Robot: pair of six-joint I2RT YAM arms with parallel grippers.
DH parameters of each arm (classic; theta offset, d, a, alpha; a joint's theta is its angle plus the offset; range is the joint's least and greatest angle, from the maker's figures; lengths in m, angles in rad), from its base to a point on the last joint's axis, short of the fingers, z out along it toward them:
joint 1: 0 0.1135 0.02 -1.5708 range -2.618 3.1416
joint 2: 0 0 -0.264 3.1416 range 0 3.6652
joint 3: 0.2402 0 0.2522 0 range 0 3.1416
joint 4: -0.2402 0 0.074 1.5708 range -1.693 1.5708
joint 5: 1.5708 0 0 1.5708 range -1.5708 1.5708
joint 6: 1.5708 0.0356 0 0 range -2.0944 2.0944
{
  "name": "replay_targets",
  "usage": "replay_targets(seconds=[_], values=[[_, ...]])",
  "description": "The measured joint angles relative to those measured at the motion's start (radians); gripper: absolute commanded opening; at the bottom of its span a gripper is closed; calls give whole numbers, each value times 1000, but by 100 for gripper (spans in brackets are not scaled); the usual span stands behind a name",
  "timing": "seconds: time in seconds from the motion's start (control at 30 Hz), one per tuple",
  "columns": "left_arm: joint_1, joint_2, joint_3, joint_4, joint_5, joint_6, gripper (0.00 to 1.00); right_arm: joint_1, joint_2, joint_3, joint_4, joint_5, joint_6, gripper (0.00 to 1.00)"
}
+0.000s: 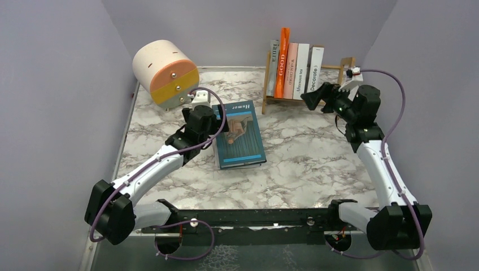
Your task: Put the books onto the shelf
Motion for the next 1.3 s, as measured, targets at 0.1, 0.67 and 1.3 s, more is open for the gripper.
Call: replay_targets(seconds=[0.1, 0.67, 1.3], values=[[0, 0, -32, 0, 19, -21, 99, 36, -65, -63, 1, -31, 1, 98], [-71, 13, -77, 19, 78, -134, 99, 392, 73, -344, 119, 50, 139, 98], [-101, 78, -84, 47, 84, -155, 99, 394, 217, -570, 621, -45, 404, 98]])
